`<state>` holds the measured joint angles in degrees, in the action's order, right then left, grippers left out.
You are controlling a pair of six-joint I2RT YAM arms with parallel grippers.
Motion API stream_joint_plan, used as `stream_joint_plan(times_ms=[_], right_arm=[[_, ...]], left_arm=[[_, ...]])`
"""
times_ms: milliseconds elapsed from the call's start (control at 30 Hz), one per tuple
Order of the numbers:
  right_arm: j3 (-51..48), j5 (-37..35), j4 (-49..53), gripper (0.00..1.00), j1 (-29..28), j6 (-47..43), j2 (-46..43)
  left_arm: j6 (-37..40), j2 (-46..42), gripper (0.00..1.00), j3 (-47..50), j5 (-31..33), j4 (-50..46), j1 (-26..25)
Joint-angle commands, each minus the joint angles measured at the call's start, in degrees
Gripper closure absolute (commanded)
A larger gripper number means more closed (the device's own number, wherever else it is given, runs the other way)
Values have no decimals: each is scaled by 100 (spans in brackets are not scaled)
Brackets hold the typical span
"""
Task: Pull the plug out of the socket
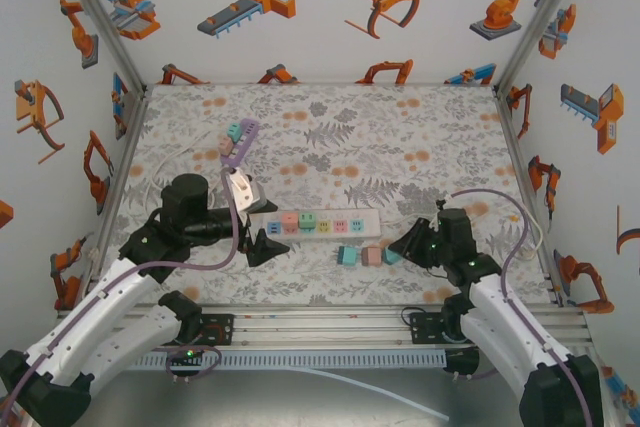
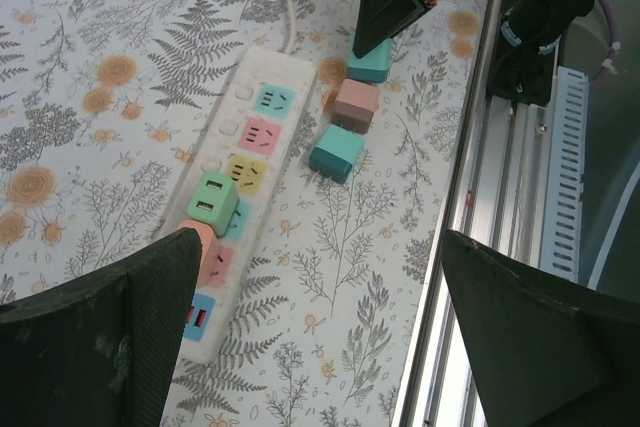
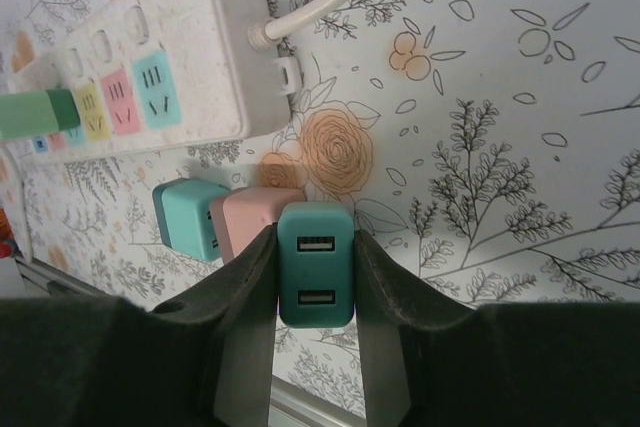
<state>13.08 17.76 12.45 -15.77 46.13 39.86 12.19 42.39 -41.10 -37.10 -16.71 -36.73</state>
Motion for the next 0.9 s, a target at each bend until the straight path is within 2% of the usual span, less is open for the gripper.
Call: stream_joint_plan(times_ms=[0, 333, 467, 533, 633, 800, 867], right_arm=[[-111, 107, -334, 72, 23, 159, 115], [-67, -225, 229, 51, 21, 43, 132], [22, -400, 507, 46, 28, -7, 4], [91, -503, 671, 39, 17, 5, -85], [264, -687, 922, 35, 21, -11, -203], [831, -922, 1252, 30, 16, -301, -312], [1122, -928, 1255, 29, 8, -518, -289]], left_arm=[[100, -29, 3, 76, -21, 108, -22], [107, -46, 3, 111, 67, 103, -27], [100, -65, 3, 124, 101, 106, -28], [87, -95, 3, 136, 198, 78, -34], [17, -95, 3, 137, 537, 17, -27], [-162, -57, 3, 94, 1622, -189, -28], [-249, -76, 3, 101, 1876, -187, -27]])
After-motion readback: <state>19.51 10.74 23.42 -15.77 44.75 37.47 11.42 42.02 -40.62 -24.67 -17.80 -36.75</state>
